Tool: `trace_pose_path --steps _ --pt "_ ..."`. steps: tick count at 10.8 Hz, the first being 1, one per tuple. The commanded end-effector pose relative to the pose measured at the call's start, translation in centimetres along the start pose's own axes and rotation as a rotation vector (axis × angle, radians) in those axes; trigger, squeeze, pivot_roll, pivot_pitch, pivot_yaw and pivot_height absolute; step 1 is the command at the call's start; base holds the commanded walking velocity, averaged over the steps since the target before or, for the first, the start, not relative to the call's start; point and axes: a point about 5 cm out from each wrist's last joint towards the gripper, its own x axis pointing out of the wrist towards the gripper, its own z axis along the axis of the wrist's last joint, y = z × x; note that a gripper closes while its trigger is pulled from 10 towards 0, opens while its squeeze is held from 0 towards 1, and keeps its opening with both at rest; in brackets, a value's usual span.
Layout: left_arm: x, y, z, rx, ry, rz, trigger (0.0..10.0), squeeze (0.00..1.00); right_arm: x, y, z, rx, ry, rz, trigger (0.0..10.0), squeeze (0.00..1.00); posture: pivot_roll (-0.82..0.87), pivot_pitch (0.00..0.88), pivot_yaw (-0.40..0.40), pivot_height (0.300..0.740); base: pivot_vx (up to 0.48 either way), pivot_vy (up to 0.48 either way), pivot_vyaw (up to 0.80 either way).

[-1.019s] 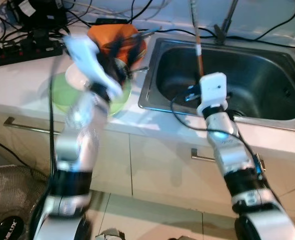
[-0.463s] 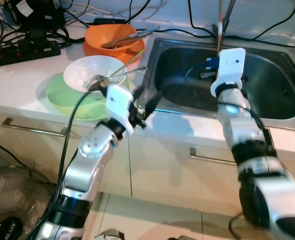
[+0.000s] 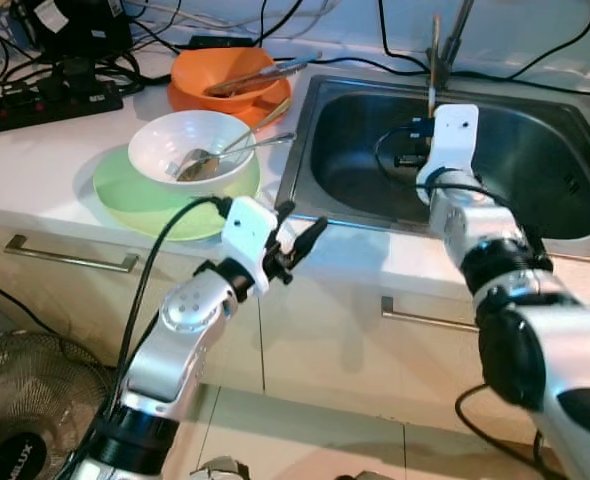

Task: Kitchen organization

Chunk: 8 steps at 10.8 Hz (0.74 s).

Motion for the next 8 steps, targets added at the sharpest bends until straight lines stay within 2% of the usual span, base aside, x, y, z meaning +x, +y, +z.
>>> trace_pose_path --steps 1,3,6,8 --pt "-0.1 -0.5 0.3 0.019 0.006 -0.03 10.0 0.0 0.1 -0.4 0.5 0.024 0.023 -0.014 10.0 0.0 0.11 0.065 -0.048 0.74 0.0 0.0 0.0" --pt "-0.3 -0.5 0.2 0.029 0.023 -0.043 10.0 0.0 0.1 -0.1 -0.3 0.067 0.12 0.01 10.0 0.0 0.1 0.066 -0.049 0.74 0.0 0.0 0.0" --pt "-0.3 -0.8 0.2 0.033 0.032 -0.051 10.0 0.0 0.0 0.7 -1.3 0.114 0.196 0.042 10.0 0.0 0.11 0.071 -0.051 0.74 0.0 0.0 0.0" --pt "-0.3 -0.9 0.2 0.029 0.04 -0.053 10.0 0.0 -0.2 1.2 -2.0 0.104 0.238 0.064 10.0 0.0 0.12 0.077 -0.057 0.74 0.0 0.0 0.0"
